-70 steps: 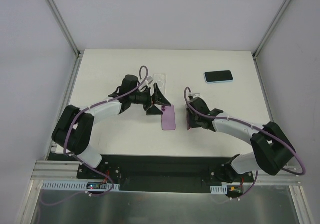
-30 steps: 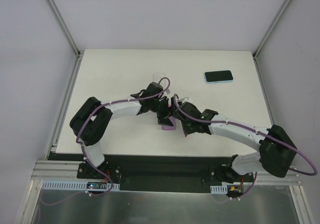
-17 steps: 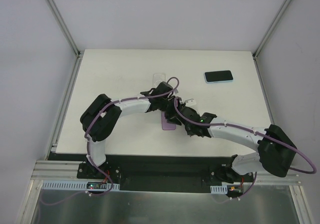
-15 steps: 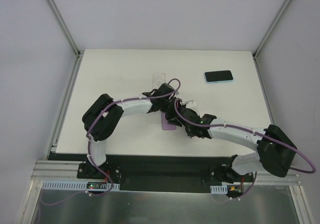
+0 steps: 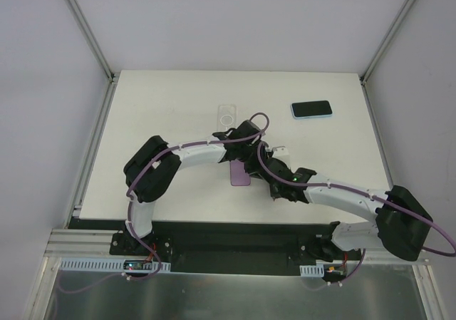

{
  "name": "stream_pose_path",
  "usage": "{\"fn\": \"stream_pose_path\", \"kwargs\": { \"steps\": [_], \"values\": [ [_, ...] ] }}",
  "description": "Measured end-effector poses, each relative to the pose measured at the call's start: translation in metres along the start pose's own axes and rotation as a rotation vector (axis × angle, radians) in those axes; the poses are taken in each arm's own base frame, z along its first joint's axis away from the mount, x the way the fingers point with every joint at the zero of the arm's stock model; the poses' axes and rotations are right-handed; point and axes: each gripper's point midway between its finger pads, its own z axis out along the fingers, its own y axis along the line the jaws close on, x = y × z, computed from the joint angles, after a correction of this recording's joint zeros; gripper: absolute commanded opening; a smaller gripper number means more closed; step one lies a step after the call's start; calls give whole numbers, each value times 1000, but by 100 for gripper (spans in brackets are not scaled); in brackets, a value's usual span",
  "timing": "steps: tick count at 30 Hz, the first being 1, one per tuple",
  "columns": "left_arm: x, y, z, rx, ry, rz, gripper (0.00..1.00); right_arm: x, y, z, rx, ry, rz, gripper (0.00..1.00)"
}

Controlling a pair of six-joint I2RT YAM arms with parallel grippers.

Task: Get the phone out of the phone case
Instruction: Remove the phone case from the phone.

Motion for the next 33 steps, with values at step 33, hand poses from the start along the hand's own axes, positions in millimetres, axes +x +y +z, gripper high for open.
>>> {"fn": "stream_pose_path", "kwargs": {
  "steps": [33],
  "values": [
    [0, -2, 35, -150, -92, 181, 18, 8, -23, 8, 10, -77, 251, 1]
  ]
}}
